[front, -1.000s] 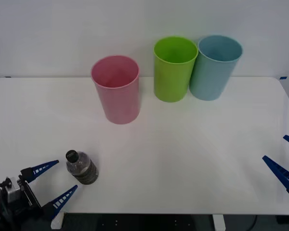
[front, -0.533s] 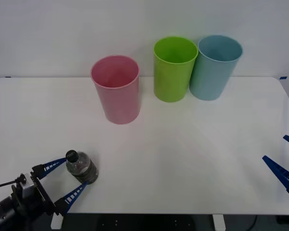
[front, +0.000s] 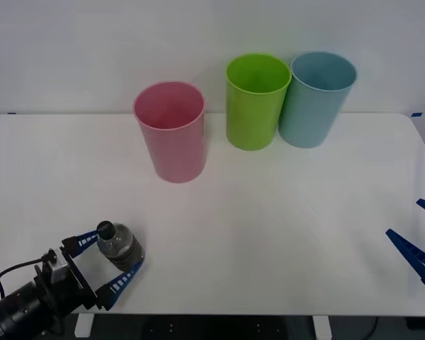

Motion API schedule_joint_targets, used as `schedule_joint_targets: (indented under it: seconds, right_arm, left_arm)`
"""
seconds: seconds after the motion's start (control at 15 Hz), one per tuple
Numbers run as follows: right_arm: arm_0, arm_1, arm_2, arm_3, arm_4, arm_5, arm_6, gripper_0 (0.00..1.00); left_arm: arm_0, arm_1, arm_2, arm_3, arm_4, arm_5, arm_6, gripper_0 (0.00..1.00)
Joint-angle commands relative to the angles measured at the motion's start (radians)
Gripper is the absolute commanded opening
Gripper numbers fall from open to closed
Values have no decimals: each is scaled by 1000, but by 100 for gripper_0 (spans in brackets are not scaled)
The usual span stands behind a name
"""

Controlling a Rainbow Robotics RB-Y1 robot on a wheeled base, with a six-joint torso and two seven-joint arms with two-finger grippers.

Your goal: Grasp the object on the table and drop it into the matching bin: aluminum can to the light blue bin, PET bottle to the pink bin.

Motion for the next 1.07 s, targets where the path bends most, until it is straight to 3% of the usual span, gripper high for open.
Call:
schedule_joint_targets:
  seconds: [0.07,0.4,0.47,0.53,0.6,0.67,0.73,1.07]
  right_arm:
    - [0,0,0,0,0,0,0,100]
    - [0,0,0,0,0,0,0,100]
    - [0,0,0,0,0,0,0,100]
    - [0,0,0,0,0,0,0,100]
    - [0,0,0,0,0,0,0,100]
    - [0,0,0,0,0,0,0,100]
    - [0,0,0,0,0,0,0,100]
    - [0,0,0,0,0,0,0,100]
  left_arm:
    - [-5,-16,2,0,-13,3,0,100]
    - [-5,-23,2,0,-16,3,-1,100]
    - [-5,-23,2,0,-16,3,-3,79]
    - [-5,-23,2,0,-16,3,-3,39]
    - [-7,-23,2,-2,-16,3,-4,17]
    - [-7,-23,2,0,-17,3,-4,6]
    - [-7,-23,2,0,-16,3,-4,0]
    - [-2,-23,22,0,-13,3,2,0]
